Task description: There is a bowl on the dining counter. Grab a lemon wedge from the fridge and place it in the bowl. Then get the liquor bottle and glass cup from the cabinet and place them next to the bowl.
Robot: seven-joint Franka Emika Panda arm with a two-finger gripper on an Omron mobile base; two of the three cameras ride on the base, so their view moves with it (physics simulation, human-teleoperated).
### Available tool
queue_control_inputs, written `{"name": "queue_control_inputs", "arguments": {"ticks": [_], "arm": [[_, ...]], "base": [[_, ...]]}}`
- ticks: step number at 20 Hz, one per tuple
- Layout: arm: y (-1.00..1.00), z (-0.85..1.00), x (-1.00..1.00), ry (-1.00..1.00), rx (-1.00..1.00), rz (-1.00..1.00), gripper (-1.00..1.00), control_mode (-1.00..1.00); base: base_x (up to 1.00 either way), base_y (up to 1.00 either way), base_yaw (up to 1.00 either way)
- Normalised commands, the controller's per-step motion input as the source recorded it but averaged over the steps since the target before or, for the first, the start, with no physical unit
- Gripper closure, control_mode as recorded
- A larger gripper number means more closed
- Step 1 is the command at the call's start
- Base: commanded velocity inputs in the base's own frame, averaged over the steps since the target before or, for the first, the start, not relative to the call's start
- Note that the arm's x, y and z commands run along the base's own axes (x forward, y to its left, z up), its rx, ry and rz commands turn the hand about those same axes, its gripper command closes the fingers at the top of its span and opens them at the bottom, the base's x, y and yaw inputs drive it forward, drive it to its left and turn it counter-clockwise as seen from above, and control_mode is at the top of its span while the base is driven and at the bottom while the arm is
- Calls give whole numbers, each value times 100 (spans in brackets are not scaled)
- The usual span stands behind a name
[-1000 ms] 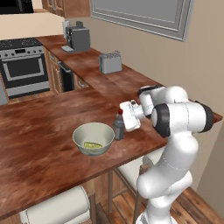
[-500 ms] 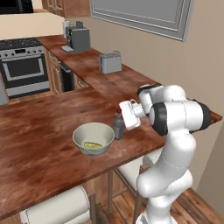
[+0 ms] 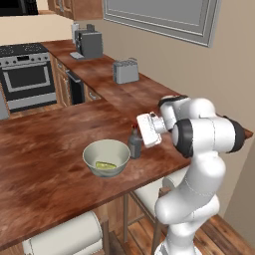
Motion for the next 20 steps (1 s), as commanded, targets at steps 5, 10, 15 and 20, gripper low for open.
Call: {"name": "queue_control_inputs", "arguments": {"ticks": [5, 10, 15, 20], "arm": [[0, 41, 2, -2, 5, 0, -100, -100], [0, 68, 1, -7, 8, 0, -100, -100], [0, 100, -39, -15, 15, 1, -100, -100], [0, 100, -93, -9, 7, 0, -100, -100]], "base": [[0, 0, 0], [0, 0, 0], [0, 0, 0], [0, 0, 0]]}}
